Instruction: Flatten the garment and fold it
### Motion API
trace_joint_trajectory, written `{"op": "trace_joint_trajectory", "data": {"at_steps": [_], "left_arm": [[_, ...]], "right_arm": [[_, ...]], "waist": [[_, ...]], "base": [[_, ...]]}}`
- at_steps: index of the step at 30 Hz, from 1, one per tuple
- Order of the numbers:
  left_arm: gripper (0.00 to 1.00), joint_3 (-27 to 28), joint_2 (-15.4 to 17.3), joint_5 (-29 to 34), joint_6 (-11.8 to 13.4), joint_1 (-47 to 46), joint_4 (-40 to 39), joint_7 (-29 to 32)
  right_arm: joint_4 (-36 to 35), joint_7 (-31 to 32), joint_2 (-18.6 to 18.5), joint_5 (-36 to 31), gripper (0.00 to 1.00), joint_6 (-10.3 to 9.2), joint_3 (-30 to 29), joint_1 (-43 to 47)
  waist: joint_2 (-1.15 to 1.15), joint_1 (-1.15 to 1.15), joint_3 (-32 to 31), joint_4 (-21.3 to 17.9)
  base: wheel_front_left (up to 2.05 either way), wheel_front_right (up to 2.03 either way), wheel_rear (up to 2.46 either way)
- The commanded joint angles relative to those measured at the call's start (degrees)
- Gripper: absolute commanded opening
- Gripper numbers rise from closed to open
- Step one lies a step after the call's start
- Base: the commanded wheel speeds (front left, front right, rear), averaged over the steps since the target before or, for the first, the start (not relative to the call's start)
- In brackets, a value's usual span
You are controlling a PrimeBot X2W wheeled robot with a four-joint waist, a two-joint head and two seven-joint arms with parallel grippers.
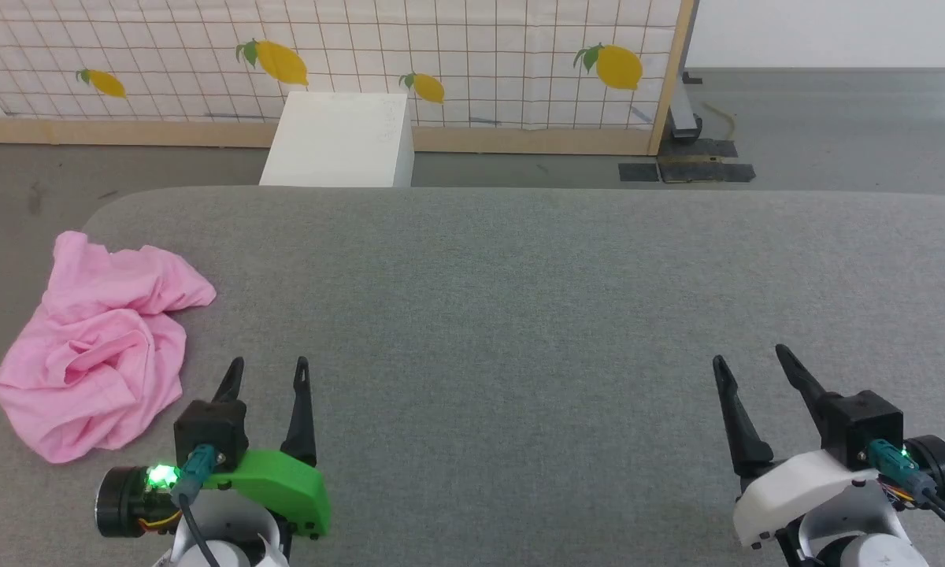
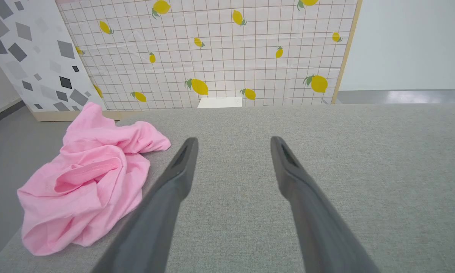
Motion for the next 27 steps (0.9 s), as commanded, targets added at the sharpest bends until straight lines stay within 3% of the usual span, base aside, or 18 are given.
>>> {"op": "trace_joint_trajectory", "data": {"at_steps": [1,27], "left_arm": [[1.00,-0.41,-0.01,-0.39,0.66,-0.52,0.35,-0.61],[1.00,-1.07,1.24,-3.01,4.03,0.38,0.16,-3.72]], "right_arm": [[0.06,-0.53,0.02,0.20,1.00,-0.02,-0.16,0.06],[0.45,-1.62,0.04,0.33,1.00,-0.03,0.38,0.34]], "waist": [[0.00,0.00,0.00,0.25],[0.00,0.00,-0.17,10.23]], "base": [[0.00,0.00,0.00],[0.00,0.00,0.00]]}}
